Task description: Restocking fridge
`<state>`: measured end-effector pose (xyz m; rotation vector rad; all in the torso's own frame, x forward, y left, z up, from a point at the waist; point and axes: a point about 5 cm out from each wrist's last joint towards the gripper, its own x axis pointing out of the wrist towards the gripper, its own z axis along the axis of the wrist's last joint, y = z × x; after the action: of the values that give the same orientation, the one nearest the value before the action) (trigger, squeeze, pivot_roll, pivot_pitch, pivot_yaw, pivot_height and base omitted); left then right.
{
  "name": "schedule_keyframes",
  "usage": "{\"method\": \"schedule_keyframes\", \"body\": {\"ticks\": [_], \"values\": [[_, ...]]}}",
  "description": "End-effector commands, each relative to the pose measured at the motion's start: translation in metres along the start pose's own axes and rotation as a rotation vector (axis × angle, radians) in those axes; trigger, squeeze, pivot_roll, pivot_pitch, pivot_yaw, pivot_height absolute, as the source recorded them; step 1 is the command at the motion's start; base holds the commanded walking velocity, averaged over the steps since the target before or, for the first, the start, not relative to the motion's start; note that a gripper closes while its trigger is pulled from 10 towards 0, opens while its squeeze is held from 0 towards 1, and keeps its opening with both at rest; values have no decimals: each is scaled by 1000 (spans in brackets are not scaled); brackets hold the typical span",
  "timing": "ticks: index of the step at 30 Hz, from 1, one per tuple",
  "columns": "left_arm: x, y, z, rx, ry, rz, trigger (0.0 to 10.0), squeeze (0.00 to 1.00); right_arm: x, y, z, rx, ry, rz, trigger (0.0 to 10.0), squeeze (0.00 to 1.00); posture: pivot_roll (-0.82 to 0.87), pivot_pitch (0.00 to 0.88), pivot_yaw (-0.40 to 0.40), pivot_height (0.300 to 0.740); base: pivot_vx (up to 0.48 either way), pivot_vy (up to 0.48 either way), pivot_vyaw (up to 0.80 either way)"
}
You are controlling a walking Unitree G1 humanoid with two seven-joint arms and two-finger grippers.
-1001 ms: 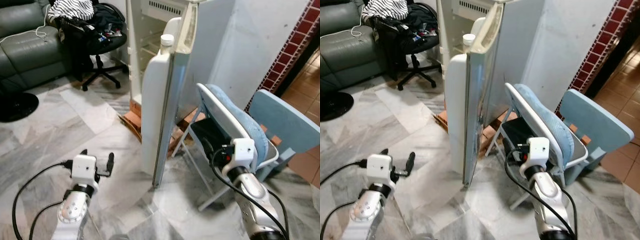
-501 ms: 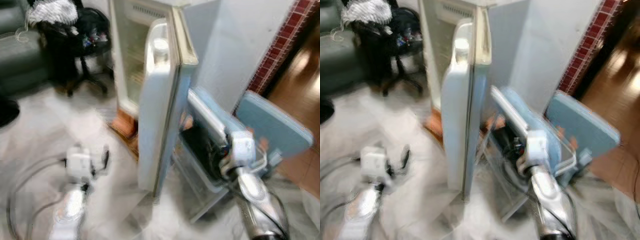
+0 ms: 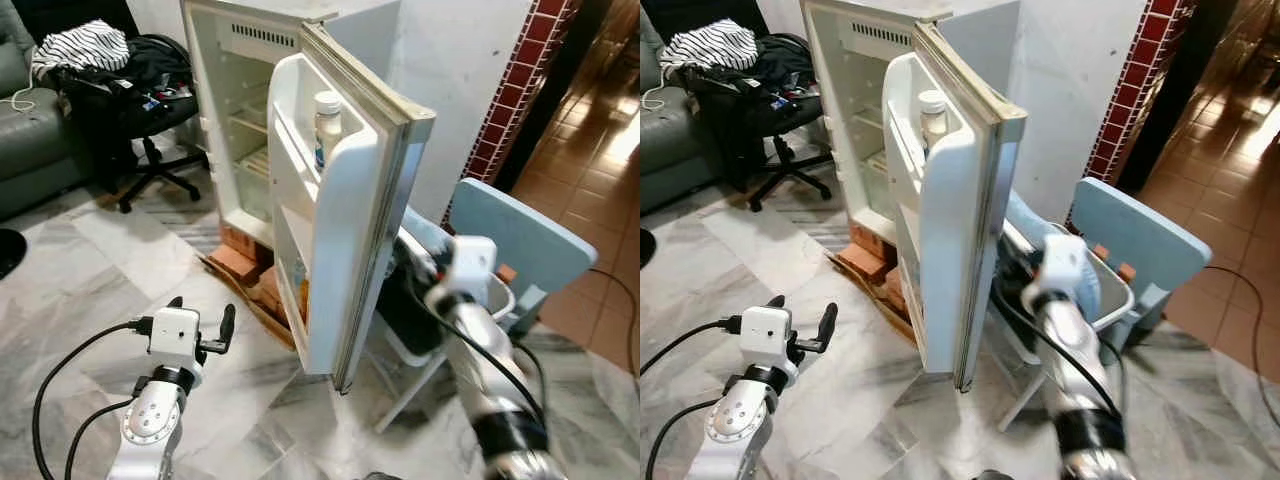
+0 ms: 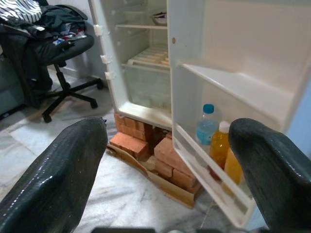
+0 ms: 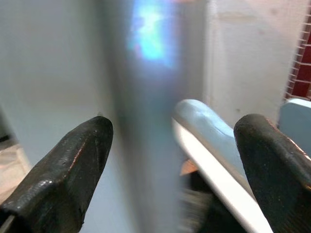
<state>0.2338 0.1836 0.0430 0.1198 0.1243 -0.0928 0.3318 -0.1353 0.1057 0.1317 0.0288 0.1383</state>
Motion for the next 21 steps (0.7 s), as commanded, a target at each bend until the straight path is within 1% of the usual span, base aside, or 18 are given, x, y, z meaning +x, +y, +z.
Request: {"method": "schedule_keyframes", "body": {"ticks": [1,3,6,11,13,15,16,17,18,19,20,21], "values": [[4,-2,2,8,2,-8,10000,0,10,11,4,-37,2,26,10000,0,85,0,-34,740,0,0,0],[4,-2,2,9,2,-7,10000,0,15,16,7,-46,1,35,10000,0,89,0,-37,740,0,0,0],[4,-1,2,10,2,-1,10000,0,25,25,11,-28,1,62,10000,0,96,0,-42,740,0,0,0],[3,-1,0,10,6,4,10000,0,31,27,11,-15,15,58,10000,0,105,0,-44,740,0,0,0],[2,-1,0,11,9,4,10000,0,32,27,8,16,32,53,10000,0,106,0,-43,740,0,0,0],[3,-1,0,14,10,0,10000,0,32,33,6,62,42,98,10000,0,104,0,-40,740,0,0,0],[4,-1,0,15,11,-4,10000,0,31,52,12,235,9,247,10000,0,104,0,-39,740,0,0,0],[4,-1,0,15,11,-4,10000,0,31,52,12,235,9,247,10000,0,104,0,-39,740,0,0,0],[4,-1,0,17,10,-6,10000,0,25,74,27,454,-43,447,10000,0,106,0,-38,740,0,0,0],[5,-1,0,18,10,-8,10000,0,15,85,38,525,-74,606,10000,0,105,0,-38,740,0,0,0],[5,-1,0,18,10,-8,10000,0,15,85,38,525,-74,606,10000,0,105,0,-38,740,0,0,0],[5,-1,0,20,10,-10,10000,0,-8,100,54,599,-109,871,10000,0,106,0,-38,740,0,0,0]]}}
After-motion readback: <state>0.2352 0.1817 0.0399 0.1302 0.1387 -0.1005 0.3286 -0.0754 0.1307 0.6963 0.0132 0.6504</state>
